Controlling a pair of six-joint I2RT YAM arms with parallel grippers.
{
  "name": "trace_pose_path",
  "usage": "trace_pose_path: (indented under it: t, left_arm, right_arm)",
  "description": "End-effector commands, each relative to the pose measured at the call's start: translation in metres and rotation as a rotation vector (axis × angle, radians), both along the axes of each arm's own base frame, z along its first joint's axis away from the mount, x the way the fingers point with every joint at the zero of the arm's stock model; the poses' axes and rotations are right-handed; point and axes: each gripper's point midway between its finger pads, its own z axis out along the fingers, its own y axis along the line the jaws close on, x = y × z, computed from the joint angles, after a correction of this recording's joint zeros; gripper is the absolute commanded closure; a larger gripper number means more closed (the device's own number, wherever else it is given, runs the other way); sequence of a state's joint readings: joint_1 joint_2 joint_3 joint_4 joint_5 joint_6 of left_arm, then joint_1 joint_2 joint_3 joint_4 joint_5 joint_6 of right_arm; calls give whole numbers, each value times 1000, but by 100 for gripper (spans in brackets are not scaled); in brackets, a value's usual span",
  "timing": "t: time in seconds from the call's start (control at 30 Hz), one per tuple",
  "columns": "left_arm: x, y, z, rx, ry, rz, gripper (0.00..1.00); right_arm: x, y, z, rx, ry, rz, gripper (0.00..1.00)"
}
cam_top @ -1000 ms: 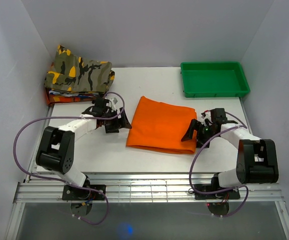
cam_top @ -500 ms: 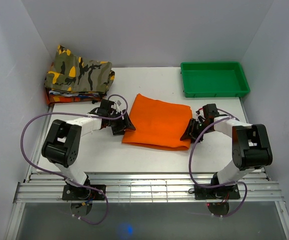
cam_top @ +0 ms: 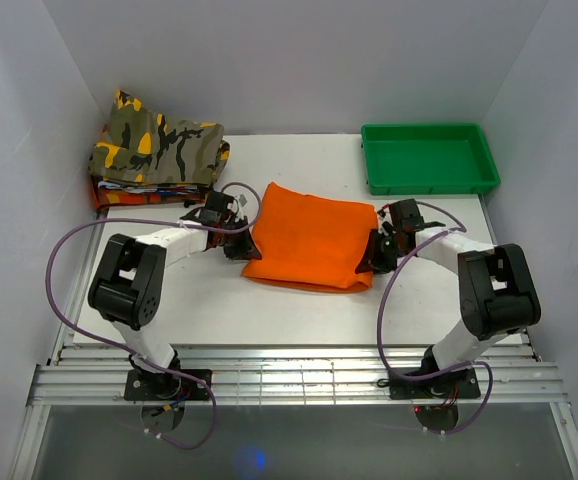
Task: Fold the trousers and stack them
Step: Neatly place the folded trousers to the corner
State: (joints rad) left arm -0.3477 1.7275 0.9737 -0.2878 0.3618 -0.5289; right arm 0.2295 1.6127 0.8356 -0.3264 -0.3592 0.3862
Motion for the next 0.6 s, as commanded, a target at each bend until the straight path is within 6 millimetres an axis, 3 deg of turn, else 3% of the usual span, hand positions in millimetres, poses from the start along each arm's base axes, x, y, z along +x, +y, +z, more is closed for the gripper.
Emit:
trace_pose_path:
  t: [0.0,0.3,0.43,0.57]
  left_arm:
    - [24,10,34,111,-171,-41,100]
    - [54,27,91,279,-437,-77,100]
    - [69,29,122,309,-551,-74,100]
    - [95,35,167,364,-710,-44,100]
  right_arm:
    - [38,-1,18,-127,-215,36,92]
    - [80,21,83,-146,-452,41,92]
    - [98,29,112,-146,-539,45,92]
    - [119,42,156,-135,-678,56,92]
